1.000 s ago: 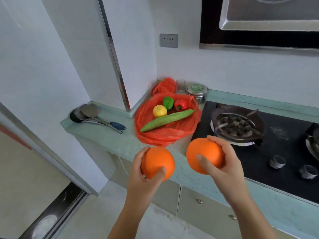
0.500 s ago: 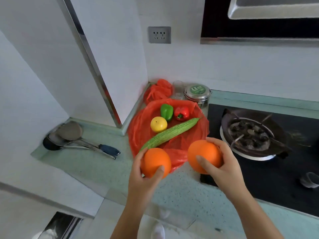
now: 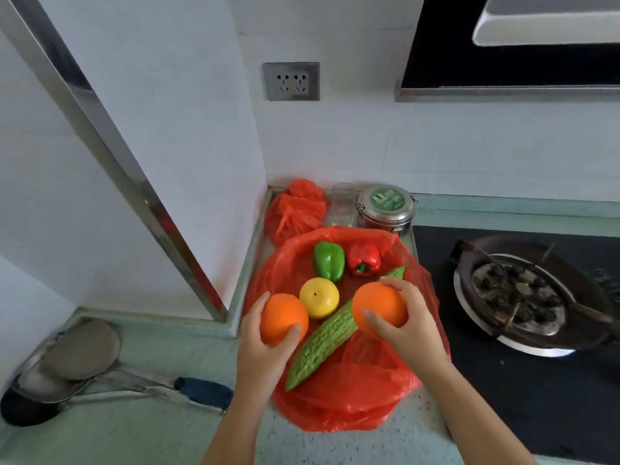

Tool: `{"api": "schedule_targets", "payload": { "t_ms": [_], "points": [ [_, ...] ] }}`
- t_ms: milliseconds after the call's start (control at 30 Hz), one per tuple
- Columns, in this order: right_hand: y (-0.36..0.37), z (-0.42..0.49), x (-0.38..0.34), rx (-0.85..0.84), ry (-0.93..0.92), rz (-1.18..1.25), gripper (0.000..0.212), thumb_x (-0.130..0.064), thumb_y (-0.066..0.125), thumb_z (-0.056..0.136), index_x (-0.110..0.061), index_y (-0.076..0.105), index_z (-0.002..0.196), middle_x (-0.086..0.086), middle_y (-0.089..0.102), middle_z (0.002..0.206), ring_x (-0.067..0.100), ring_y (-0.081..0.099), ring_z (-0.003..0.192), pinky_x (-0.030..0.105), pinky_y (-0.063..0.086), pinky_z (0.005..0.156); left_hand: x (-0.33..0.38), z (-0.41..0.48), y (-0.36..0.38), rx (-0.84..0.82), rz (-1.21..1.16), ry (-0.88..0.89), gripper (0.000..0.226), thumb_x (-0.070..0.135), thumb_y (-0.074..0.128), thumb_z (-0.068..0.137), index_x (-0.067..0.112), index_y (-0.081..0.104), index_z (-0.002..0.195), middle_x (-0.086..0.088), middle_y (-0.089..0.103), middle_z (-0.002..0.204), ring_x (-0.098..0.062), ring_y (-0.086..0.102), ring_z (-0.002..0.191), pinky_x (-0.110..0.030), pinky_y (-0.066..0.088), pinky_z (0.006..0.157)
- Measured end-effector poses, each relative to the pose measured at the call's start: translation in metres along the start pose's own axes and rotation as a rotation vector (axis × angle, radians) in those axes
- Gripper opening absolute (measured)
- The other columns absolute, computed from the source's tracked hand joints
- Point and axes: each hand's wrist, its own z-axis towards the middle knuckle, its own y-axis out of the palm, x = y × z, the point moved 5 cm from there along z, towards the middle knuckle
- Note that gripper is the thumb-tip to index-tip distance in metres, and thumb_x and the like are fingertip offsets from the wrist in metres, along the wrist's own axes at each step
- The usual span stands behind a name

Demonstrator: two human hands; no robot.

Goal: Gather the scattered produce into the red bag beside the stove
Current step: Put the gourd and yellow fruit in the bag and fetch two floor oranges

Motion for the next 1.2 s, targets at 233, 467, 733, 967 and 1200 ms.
{"api": "schedule_targets", "payload": {
  "t_ms": [233,467,733,967,1200],
  "points": [
    [0.020,0.047,0.016,-0.001,0.009,-0.096,0.054,-0.023,0.076,0.072,-0.037,0.043,0.112,-0.008,0.043,0.116,0.007,0.044,0.100,0.012,0.034,0.076,-0.015,0.061,0.012,-0.023,0.024,-0.018,0.065,0.023,0.073,0.075,0.037,0.041,0.129,0.009,0.043,0.130,-0.011,0.045,0.115,-0.027,0.036,0.092],
    [0.034,0.087,0.037,-0.031,0.015,-0.170,0.054,-0.027,0.075,0.072,-0.035,0.045,0.116,-0.011,0.038,0.117,0.008,0.042,0.105,0.022,0.035,0.082,-0.021,0.117,0.037,-0.087,0.069,0.001,0.069,0.029,0.077,0.069,0.029,0.044,0.130,0.008,0.045,0.126,-0.011,0.045,0.118,-0.029,0.035,0.100],
    [0.054,0.105,0.056,0.013,0.012,-0.255,0.057,-0.028,0.076,0.071,-0.025,0.050,0.121,-0.008,0.040,0.121,0.014,0.039,0.115,0.026,0.034,0.091,-0.027,0.142,0.060,-0.140,0.177,0.129,0.070,0.020,0.078,0.072,0.024,0.041,0.132,0.008,0.041,0.125,-0.005,0.038,0.120,-0.008,0.025,0.097],
    [0.063,0.107,0.060,0.054,-0.015,-0.371,0.063,-0.030,0.079,0.068,-0.021,0.051,0.123,0.001,0.044,0.129,0.021,0.036,0.119,0.029,0.027,0.093,-0.036,0.156,0.070,-0.168,0.294,0.205,0.075,0.026,0.079,0.070,0.017,0.043,0.134,0.000,0.044,0.127,-0.017,0.041,0.120,-0.026,0.029,0.098],
    [0.069,0.105,0.064,0.038,-0.005,-0.414,0.074,-0.036,0.076,0.069,-0.024,0.040,0.133,0.000,0.038,0.135,0.021,0.032,0.124,0.027,0.028,0.095,-0.049,0.155,0.075,-0.206,0.359,0.170,0.074,0.032,0.078,0.069,0.017,0.045,0.134,-0.012,0.047,0.130,-0.025,0.043,0.122,-0.028,0.029,0.099]
  ]
}}
